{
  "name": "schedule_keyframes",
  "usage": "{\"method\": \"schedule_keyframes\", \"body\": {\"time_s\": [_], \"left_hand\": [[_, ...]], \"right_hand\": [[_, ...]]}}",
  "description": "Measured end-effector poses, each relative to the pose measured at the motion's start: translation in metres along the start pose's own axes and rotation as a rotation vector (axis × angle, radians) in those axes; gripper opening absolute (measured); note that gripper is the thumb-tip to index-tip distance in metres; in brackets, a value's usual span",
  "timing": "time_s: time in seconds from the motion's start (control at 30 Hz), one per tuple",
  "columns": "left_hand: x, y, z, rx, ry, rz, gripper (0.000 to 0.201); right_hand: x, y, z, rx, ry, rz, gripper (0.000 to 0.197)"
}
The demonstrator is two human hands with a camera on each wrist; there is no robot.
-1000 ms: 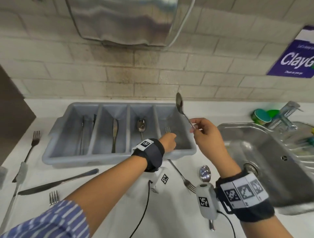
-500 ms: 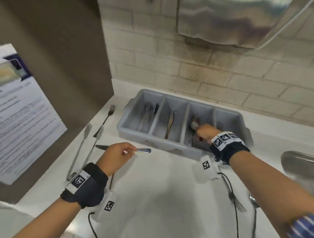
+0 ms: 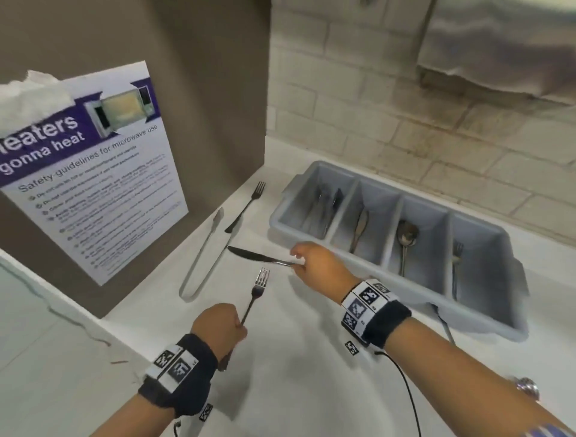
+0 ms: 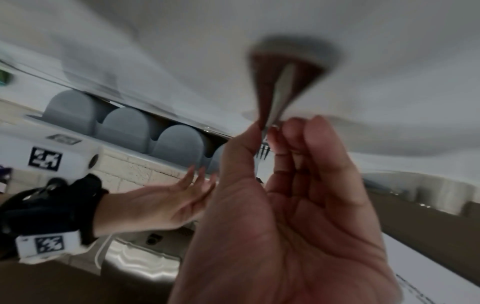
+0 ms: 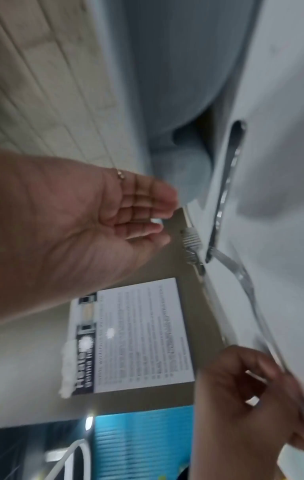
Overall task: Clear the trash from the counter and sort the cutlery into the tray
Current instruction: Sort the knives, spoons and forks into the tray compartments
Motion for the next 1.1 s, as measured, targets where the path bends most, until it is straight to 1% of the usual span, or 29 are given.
{"method": "schedule_keyframes", "body": {"time_s": [0.03,0.1,0.17,0.2,0.27,0.3,0.33,0.4,0.5,0.53,0.57,0.6,0.63,0.67,0.7,0.73,0.77,0.8,0.87,0.9,0.93,1.0,1.03,1.1], "left_hand": [[-0.003,0.001,-0.002,0.006,-0.004,-0.007,0.017],[-0.011,0.005,-0.008,0.016,0.002,-0.023,0.016],[-0.024,0.010,-0.016,0.035,0.038,-0.045,0.014],[-0.031,0.012,-0.021,0.036,0.084,-0.055,0.011],[-0.042,0.019,-0.027,0.028,0.239,-0.053,0.005],[-0.044,0.022,-0.031,0.028,0.315,-0.030,0.005],[-0.045,0.024,-0.036,0.042,0.374,0.004,0.012],[-0.041,0.026,-0.048,0.084,0.414,0.107,0.024],[-0.032,0.024,-0.063,0.164,0.548,0.183,0.021],[-0.030,0.022,-0.067,0.195,0.589,0.196,0.021],[-0.025,0.021,-0.071,0.219,0.615,0.210,0.021],[-0.020,0.019,-0.074,0.239,0.632,0.232,0.022],[-0.015,0.017,-0.076,0.257,0.650,0.252,0.023],[-0.011,0.014,-0.078,0.270,0.671,0.264,0.025],[-0.006,0.010,-0.078,0.277,0.688,0.270,0.025],[-0.001,0.007,-0.078,0.280,0.700,0.278,0.026],[0.005,0.003,-0.078,0.284,0.702,0.285,0.027],[0.012,0.000,-0.078,0.286,0.696,0.300,0.029],[0.028,-0.004,-0.078,0.282,0.710,0.326,0.033],[0.037,-0.005,-0.078,0.276,0.727,0.339,0.033],[0.046,-0.006,-0.077,0.265,0.750,0.355,0.031],[0.067,-0.006,-0.077,0.239,0.789,0.393,0.031],[0.078,-0.006,-0.077,0.228,0.799,0.419,0.033],[0.102,-0.005,-0.077,0.208,0.823,0.468,0.036]], "right_hand": [[-0.006,-0.008,0.020,-0.073,0.055,-0.015,0.029],[-0.013,-0.019,0.051,-0.173,0.149,-0.017,0.035],[-0.014,-0.025,0.070,-0.210,0.234,0.013,0.042],[-0.012,-0.027,0.076,-0.209,0.275,0.042,0.043],[-0.008,-0.026,0.081,-0.177,0.313,0.097,0.038],[-0.009,-0.023,0.080,-0.149,0.329,0.101,0.034],[-0.009,-0.018,0.081,-0.127,0.338,0.093,0.029],[-0.008,-0.005,0.079,-0.115,0.258,0.072,0.021],[-0.008,0.023,0.059,-0.138,-0.075,0.080,0.017],[-0.008,0.030,0.045,-0.110,-0.153,0.075,0.019],[-0.007,0.035,0.027,-0.047,-0.211,0.076,0.023],[-0.004,0.038,0.005,0.055,-0.249,0.076,0.027],[0.002,0.040,-0.019,0.190,-0.288,0.098,0.029],[0.013,0.042,-0.043,0.327,-0.356,0.151,0.029],[0.032,0.040,-0.061,0.427,-0.434,0.240,0.029],[0.057,0.030,-0.068,0.473,-0.500,0.345,0.029],[0.084,0.017,-0.067,0.448,-0.527,0.452,0.030],[0.109,0.001,-0.060,0.354,-0.514,0.535,0.030],[0.139,-0.018,-0.042,0.096,-0.456,0.621,0.036],[0.145,-0.021,-0.034,-0.004,-0.417,0.634,0.038],[0.148,-0.022,-0.028,-0.067,-0.379,0.640,0.038],[0.154,-0.020,-0.023,-0.127,-0.273,0.657,0.037],[0.149,-0.020,-0.022,-0.181,-0.151,0.624,0.035],[0.149,-0.018,-0.020,-0.253,-0.031,0.598,0.035]]}}
Point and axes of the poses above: each hand's wrist, its own y-axis away from the middle knuckle, its own z-axis out of the palm, x = y × z, the point moved 9 cm from there along -y, towards the middle knuckle, and after that the axes turned 11 degrees about y, right-handed, at the moved point
